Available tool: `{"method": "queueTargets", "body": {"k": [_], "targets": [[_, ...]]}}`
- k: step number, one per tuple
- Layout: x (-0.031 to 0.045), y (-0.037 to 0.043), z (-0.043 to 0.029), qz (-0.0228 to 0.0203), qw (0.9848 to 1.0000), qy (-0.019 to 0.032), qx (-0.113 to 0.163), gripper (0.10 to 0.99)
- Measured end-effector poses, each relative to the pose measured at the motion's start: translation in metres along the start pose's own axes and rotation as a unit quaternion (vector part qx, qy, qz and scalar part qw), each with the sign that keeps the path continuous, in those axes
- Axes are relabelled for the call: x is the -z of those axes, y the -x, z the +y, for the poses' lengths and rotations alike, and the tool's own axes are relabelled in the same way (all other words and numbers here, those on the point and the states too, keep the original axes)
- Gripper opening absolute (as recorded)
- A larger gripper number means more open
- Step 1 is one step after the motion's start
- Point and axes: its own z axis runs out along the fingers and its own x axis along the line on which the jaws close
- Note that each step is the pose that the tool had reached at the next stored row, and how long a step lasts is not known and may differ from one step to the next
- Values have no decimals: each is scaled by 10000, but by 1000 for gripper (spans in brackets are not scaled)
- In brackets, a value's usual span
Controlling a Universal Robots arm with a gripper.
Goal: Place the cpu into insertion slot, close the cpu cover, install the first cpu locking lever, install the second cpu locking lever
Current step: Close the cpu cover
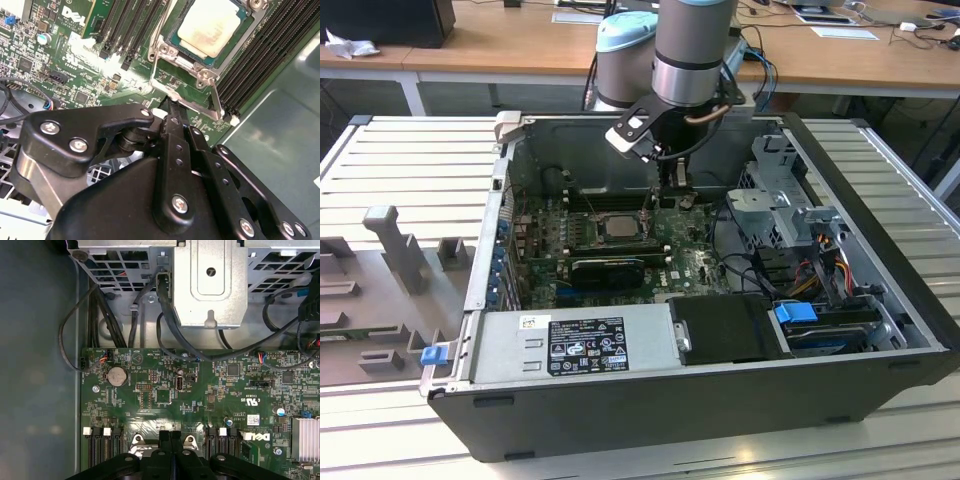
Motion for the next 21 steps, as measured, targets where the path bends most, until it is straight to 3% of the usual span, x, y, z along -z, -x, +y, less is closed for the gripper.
{"method": "queueTargets", "body": {"k": [21], "targets": [[1,0,-55,0,10000,0,0,106]]}}
